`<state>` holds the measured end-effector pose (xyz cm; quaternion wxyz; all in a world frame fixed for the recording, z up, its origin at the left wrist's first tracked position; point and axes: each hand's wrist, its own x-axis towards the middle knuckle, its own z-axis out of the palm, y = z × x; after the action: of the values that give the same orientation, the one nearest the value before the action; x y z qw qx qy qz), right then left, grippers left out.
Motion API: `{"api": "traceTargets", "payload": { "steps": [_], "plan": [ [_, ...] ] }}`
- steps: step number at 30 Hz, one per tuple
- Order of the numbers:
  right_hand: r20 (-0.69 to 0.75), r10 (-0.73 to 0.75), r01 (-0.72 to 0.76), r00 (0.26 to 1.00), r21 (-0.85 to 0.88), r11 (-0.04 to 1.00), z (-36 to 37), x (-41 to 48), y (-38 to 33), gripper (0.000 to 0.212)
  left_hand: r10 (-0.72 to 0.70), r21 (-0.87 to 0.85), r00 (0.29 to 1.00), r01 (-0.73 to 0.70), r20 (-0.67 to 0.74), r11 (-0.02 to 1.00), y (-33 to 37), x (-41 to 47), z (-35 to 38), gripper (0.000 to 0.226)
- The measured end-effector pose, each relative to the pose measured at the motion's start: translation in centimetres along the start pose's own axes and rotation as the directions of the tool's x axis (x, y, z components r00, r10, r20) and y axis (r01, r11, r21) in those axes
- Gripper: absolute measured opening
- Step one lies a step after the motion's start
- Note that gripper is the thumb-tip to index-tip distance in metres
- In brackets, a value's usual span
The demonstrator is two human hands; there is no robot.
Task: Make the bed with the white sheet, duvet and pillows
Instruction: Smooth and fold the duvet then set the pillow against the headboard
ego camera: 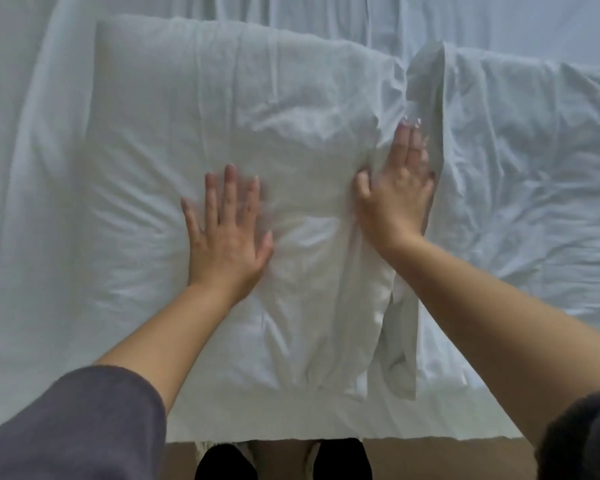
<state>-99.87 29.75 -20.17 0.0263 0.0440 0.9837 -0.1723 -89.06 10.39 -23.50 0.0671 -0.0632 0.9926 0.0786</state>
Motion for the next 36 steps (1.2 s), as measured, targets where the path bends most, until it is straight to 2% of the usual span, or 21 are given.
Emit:
{"api": "traceTargets", "payload": {
  "steps": [2, 4, 5, 8, 12, 15, 20, 24, 26, 28, 30, 32, 36],
  "plan": [
    [-0.046, -0.187, 0.181, 0.981, -0.102, 0.978, -0.4, 2.5, -2.0, 0.078, 0.015, -0.004, 0.996, -0.016, -0.085, 1.0, 0.9, 5.1, -2.1, 0.075],
    [0.034, -0.34, 0.338, 0.94, -0.245, 0.909, 1.0, 4.8, -3.2, 0.073, 0.054, 0.03, 0.993, -0.051, -0.105, 0.998, 1.6, 10.2, -3.1, 0.072],
    [0.097, -0.37, 0.382, 0.924, -0.29, 0.878, 2.2, 5.8, -3.3, 0.072, 0.073, 0.064, 0.993, -0.067, -0.095, 0.996, 1.6, 12.3, -3.0, 0.07],
    [0.211, -0.311, 0.364, 0.927, -0.295, 0.883, 6.9, 7.9, -1.7, 0.077, 0.104, 0.203, 0.993, -0.091, -0.052, 0.975, -0.1, 16.1, -0.7, 0.067],
    [0.184, -0.314, 0.359, 0.931, -0.313, 0.879, 13.1, 8.4, 0.4, 0.078, 0.112, 0.308, 0.991, -0.086, -0.068, 0.947, -1.9, 16.8, 5.1, 0.068],
    [0.153, -0.324, 0.357, 0.934, -0.329, 0.874, 15.4, 9.2, 1.3, 0.078, 0.107, 0.313, 0.991, -0.076, -0.082, 0.947, -1.9, 17.6, 8.0, 0.069],
    [0.244, -0.272, 0.347, 0.931, -0.359, 0.866, 14.5, 9.0, 0.9, 0.074, 0.094, 0.261, 0.995, -0.087, -0.018, 0.961, -1.9, 16.5, 7.3, 0.072],
    [0.26, -0.175, 0.256, 0.95, -0.326, 0.91, 11.2, 6.4, -1.4, 0.072, -0.061, 0.271, 0.997, 0.047, 0.041, 0.961, -5.3, 9.1, 4.8, 0.072],
    [0.256, -0.235, 0.295, 0.938, -0.228, 0.928, 10.1, 2.7, -3.0, 0.071, -0.139, 0.251, 0.99, 0.126, 0.035, 0.96, -7.7, 4.5, 4.0, 0.07],
    [0.291, -0.348, 0.405, 0.891, -0.166, 0.899, 10.2, -2.0, -3.9, 0.07, -0.176, 0.188, 0.984, 0.167, 0.031, 0.968, -9.9, 0.7, 3.8, 0.071],
    [0.358, -0.372, 0.461, 0.856, -0.204, 0.864, 11.7, -4.6, -4.1, 0.071, -0.206, 0.168, 0.978, 0.197, 0.038, 0.966, -11.8, -1.8, 4.3, 0.073],
    [0.373, -0.337, 0.449, 0.864, -0.271, 0.852, 14.1, -4.3, -4.1, 0.072, -0.265, 0.149, 0.963, 0.255, 0.05, 0.955, -13.3, -2.4, 5.3, 0.078],
    [0.427, -0.313, 0.471, 0.848, -0.337, 0.816, 15.9, -2.8, -4.4, 0.073, -0.392, -0.03, 0.919, 0.393, 0.039, 0.919, -14.7, -0.3, 5.5, 0.094]
  ]
}}
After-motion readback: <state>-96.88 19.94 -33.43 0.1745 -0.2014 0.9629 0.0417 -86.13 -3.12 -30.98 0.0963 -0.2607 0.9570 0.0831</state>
